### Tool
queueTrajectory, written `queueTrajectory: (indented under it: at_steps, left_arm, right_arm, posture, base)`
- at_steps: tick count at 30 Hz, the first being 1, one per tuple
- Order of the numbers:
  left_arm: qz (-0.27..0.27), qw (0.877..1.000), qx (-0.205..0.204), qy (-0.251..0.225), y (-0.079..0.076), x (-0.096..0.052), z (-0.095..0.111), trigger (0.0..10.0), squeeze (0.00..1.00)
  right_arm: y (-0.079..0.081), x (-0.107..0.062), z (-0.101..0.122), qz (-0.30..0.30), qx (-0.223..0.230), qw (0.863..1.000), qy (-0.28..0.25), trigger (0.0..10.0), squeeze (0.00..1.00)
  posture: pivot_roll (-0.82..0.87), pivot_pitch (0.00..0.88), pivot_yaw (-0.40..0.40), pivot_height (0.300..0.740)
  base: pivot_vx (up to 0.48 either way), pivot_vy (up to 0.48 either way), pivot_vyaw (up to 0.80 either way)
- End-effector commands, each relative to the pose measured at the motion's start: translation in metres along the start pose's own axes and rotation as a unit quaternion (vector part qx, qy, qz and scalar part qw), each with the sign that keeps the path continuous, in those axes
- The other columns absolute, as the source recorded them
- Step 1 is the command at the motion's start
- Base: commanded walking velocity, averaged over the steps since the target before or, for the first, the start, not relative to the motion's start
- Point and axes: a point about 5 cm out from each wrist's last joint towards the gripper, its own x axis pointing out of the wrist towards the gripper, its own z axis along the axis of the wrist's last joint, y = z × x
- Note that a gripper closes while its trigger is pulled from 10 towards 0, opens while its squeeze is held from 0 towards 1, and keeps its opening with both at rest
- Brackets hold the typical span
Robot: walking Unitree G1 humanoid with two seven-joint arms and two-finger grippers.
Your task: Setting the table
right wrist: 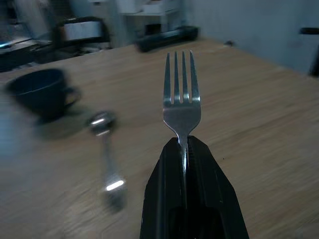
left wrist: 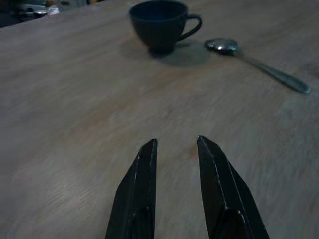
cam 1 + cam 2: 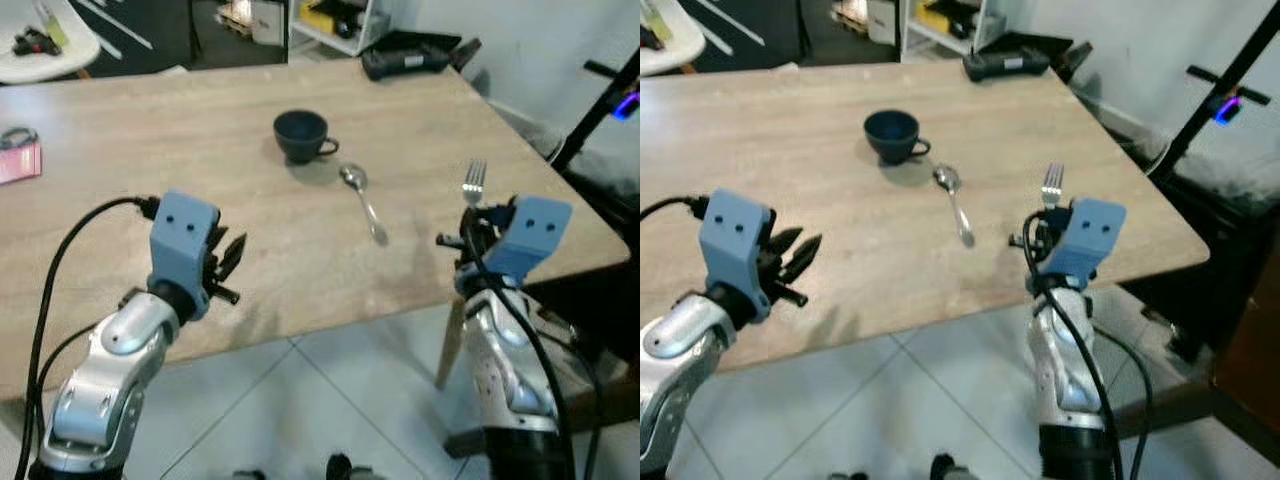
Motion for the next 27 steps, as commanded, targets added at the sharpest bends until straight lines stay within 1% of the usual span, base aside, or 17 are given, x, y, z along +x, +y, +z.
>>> queueTrajectory:
  at_steps: [1,23,27]
  left_arm:
    - [-0.002,1.000,-0.004,0.008,-0.0003,-0.0017,-0.0042,10.0,0.00]
    - [-0.006,1.000,-0.004,0.008,-0.0015,-0.0005,-0.0051,10.0,0.00]
    - [-0.007,1.000,-0.003,0.008,-0.0012,-0.0001,-0.0052,10.0,0.00]
  right_arm:
    - [-0.0044,-0.0017,-0.0033,-0.007,-0.004,1.000,0.007,10.0,0.00]
    - [-0.0046,-0.0020,-0.0035,-0.006,-0.005,1.000,0.008,10.0,0.00]
    - [-0.0049,-0.0021,-0.0034,-0.007,-0.005,1.000,0.008,10.0,0.00]
  posture:
    - [0.09,0.121,0.039,0.740]
    - [0.09,0.118,0.041,0.740]
    - [0.09,0.119,0.042,0.740]
  base:
    - [-0.247,0.000,0.00]
    - [-0.248,0.000,0.00]
    - [0.000,0.000,0.00]
